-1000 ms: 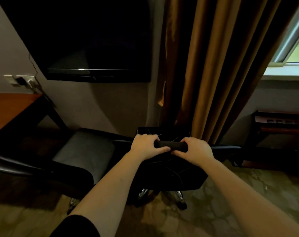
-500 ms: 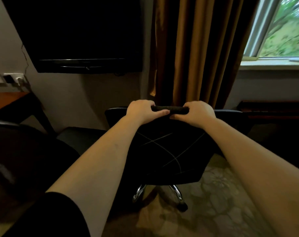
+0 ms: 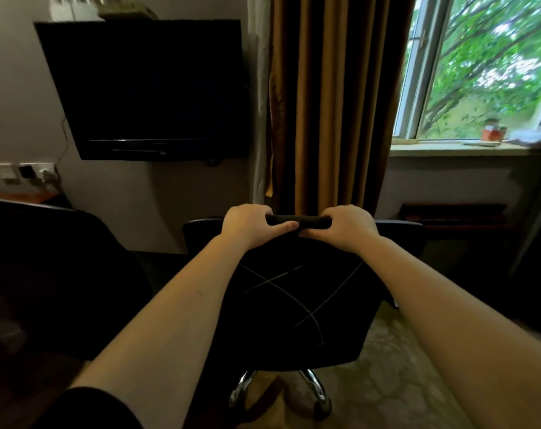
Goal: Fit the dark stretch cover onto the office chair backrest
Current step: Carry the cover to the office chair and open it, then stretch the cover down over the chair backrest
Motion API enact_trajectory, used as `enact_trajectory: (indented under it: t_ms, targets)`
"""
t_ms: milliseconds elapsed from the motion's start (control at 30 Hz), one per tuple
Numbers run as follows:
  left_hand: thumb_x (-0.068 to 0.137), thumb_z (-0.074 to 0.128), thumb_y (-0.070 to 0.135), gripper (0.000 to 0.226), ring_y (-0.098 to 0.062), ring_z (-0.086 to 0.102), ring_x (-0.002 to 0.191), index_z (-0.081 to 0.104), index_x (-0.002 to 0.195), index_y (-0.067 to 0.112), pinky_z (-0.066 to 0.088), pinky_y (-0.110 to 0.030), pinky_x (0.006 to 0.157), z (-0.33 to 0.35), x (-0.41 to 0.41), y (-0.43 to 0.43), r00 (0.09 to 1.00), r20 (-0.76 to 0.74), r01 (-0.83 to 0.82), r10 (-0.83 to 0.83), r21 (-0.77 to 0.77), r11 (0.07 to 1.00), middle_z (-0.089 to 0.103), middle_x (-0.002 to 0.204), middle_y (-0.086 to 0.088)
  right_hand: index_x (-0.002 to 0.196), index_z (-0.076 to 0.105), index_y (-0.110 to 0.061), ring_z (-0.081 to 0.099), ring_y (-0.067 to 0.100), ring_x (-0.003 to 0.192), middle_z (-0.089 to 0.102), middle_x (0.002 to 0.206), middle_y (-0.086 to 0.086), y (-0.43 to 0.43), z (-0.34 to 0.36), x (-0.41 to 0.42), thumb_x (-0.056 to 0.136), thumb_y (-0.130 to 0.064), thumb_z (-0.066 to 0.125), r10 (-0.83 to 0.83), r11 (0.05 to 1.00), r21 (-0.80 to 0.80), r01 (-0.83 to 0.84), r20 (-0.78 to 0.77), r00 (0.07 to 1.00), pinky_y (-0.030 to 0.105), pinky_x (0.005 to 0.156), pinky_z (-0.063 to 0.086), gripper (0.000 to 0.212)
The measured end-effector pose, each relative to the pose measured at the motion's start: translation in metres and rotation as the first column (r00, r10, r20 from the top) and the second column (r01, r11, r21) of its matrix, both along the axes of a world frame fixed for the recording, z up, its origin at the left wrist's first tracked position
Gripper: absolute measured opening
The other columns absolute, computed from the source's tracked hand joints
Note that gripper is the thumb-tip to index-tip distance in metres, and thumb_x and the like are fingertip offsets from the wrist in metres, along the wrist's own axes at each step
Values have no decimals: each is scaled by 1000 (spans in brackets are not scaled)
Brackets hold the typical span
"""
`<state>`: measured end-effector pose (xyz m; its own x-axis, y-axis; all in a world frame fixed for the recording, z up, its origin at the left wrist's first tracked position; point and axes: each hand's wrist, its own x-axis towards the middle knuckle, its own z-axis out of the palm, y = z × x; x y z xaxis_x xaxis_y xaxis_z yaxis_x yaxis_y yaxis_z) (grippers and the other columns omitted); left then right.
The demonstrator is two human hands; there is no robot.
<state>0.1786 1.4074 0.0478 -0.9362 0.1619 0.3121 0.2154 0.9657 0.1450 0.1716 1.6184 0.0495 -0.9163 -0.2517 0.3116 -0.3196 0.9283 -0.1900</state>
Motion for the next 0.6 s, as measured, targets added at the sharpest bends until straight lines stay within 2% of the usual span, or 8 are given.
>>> enact_trajectory:
  t_ms: [300, 467, 600]
  targets:
    - [78, 37, 82, 63, -13, 60, 67, 58, 80, 22, 49, -32, 69, 0, 44, -10, 1000, 16, -6, 7, -32, 999, 63, 75, 4, 84, 64, -21, 59, 9, 65, 63, 73, -6, -11, -1, 40, 65, -82, 55, -10, 1000, 11, 10, 11, 1000, 27, 60, 51, 65]
    - [78, 37, 82, 62, -15, 60, 66, 55, 76, 22, 51, -34, 65, -3, 69, -7, 1000, 1, -21, 21, -29, 999, 63, 73, 3, 81, 63, -19, 60, 10, 62, 63, 71, -4, -9, -1, 60, 66, -81, 56, 25, 1000, 8, -25, 20, 999, 24, 52, 45, 64]
    - [79, 38, 80, 59, -14, 60, 63, 54, 74, 23, 48, -30, 59, -2, 87, -7, 1000, -17, -25, 24, -37, 999, 62, 71, 3, 81, 64, -19, 60, 11, 62, 64, 72, -2, -8, 1, 74, 67, -78, 58, 47, 999, -22, -46, 24, 999, 23, 52, 44, 61]
